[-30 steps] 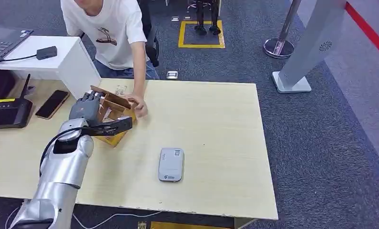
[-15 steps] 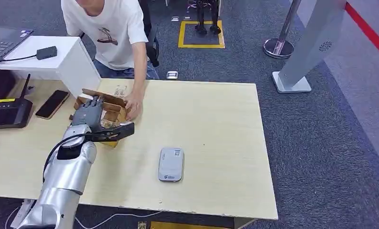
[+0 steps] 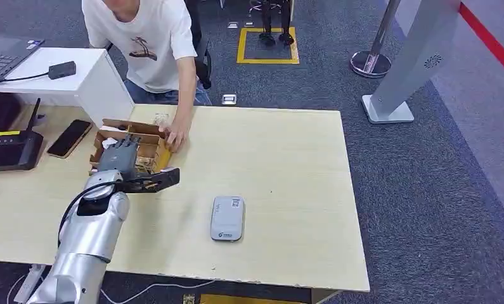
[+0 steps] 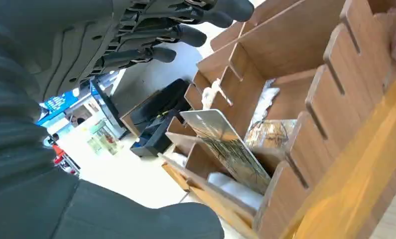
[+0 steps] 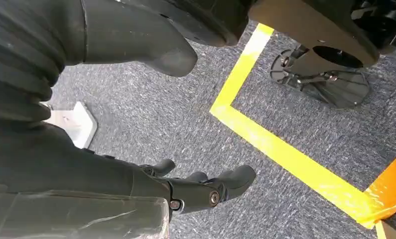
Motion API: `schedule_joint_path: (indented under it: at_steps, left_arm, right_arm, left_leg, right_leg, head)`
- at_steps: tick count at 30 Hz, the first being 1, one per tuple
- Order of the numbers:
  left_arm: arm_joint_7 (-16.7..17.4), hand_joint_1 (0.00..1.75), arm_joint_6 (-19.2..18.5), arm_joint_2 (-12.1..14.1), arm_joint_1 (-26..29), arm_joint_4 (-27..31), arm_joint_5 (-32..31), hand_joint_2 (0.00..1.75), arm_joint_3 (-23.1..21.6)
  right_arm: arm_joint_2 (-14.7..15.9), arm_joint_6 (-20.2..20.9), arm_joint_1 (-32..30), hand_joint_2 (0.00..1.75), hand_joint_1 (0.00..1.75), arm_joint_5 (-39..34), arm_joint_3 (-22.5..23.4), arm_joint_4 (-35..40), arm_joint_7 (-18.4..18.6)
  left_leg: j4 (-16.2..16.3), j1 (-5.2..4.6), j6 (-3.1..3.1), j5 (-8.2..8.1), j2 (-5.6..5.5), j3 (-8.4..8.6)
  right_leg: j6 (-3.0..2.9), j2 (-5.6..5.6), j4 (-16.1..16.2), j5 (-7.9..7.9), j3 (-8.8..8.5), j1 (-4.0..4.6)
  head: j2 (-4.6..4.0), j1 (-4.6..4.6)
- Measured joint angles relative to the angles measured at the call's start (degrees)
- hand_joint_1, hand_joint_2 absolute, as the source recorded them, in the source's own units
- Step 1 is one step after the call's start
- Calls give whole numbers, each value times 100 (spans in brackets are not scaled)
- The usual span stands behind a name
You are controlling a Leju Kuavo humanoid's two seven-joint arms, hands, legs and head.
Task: Pass the card to the sensor for recognition and then transmit it.
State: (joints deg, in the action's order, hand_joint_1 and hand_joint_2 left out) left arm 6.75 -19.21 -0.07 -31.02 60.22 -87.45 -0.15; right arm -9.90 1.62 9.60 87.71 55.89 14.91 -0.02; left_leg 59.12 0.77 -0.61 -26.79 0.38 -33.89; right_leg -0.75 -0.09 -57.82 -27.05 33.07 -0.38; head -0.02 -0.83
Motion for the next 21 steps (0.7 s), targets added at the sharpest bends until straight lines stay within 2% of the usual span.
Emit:
schedule_joint_path:
  at_steps: [3,16,21]
  left_arm:
    - [96,0,29,0,27,7,0,175,-15]
    - [116,0,81,-2,53,168,0,175,-63]
    - [175,0,77,-46,155,413,0,175,-186]
  right_arm:
    - [0,0,0,175,0,-4,0,0,0]
    - [0,-4,-1,175,0,-9,0,-2,-9]
    - [0,-26,-19,175,0,-83,2,-2,-9]
  left_leg:
    - [0,0,0,0,0,0]
    - [0,0,0,0,0,1]
    - [0,0,0,0,-1,-1]
  right_leg:
    - [0,0,0,0,0,0]
    - [0,0,0,0,1,0]
    - [0,-1,0,0,1,0]
  head:
    - [0,0]
    - [2,0]
    - [0,0]
